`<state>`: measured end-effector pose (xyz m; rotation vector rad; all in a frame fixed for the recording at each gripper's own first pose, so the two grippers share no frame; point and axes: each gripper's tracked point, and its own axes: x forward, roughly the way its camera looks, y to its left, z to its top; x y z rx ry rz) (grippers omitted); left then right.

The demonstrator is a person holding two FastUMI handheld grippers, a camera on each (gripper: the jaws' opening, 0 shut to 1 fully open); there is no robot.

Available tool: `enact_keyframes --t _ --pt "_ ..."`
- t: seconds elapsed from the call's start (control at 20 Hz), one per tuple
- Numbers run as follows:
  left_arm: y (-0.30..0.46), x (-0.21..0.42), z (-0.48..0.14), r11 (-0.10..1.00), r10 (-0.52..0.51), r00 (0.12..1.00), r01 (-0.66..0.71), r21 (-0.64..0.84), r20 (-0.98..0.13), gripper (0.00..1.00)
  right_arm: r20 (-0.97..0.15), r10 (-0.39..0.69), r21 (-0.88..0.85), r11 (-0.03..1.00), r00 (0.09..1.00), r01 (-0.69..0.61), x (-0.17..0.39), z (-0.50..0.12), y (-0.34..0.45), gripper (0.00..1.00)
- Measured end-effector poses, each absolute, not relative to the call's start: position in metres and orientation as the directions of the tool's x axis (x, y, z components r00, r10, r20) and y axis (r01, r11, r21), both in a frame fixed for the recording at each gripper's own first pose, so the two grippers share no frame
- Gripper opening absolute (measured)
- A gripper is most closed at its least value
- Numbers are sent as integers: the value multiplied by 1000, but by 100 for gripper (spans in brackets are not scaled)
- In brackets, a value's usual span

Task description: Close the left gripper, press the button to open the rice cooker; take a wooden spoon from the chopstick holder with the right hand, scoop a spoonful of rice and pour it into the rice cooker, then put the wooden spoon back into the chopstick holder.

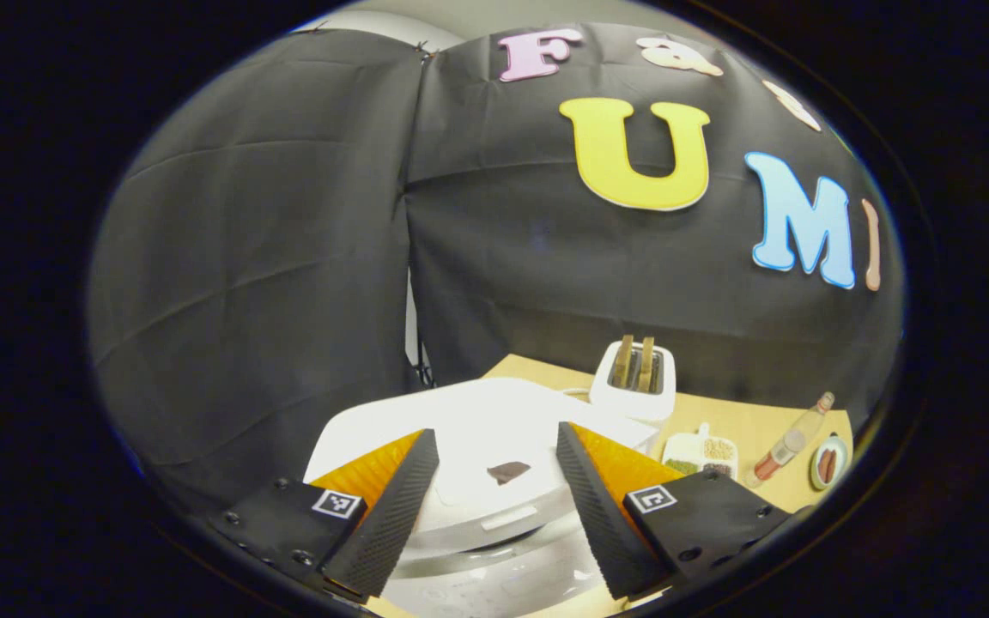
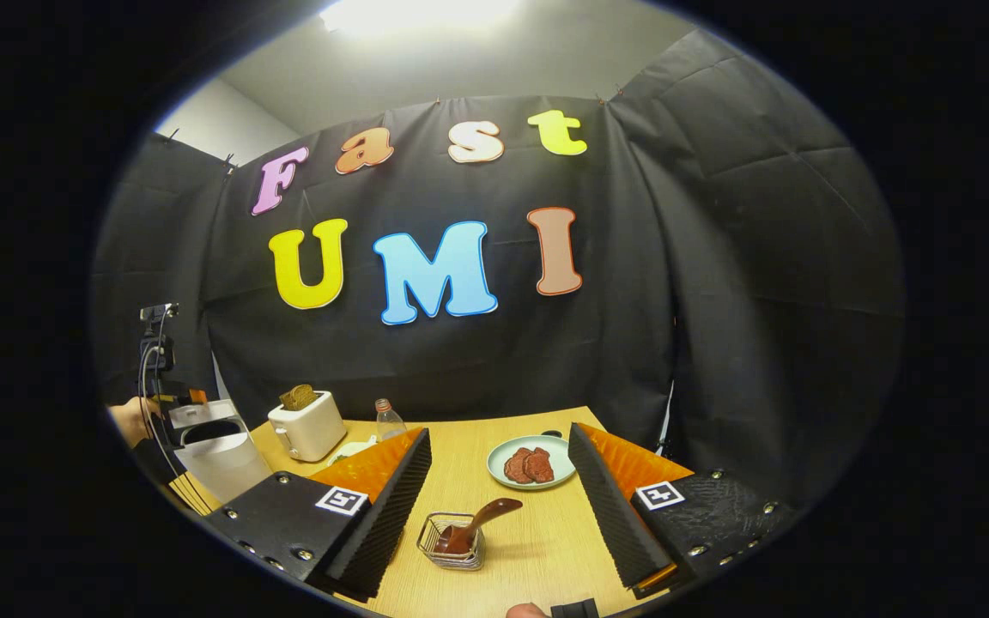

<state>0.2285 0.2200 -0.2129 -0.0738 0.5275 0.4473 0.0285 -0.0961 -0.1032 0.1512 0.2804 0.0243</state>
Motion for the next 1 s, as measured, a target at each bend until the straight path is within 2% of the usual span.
enact_keyframes --t 0.75,1.0 --pt "204 216 -270 913 372 720 -398 91 -586 97 -286 38 141 990 957 3 31 -111 -93 98" --pt "200 215 -270 913 350 719 -406 46 -600 100 -295 40 129 992 955 -2 32 -117 -83 98"
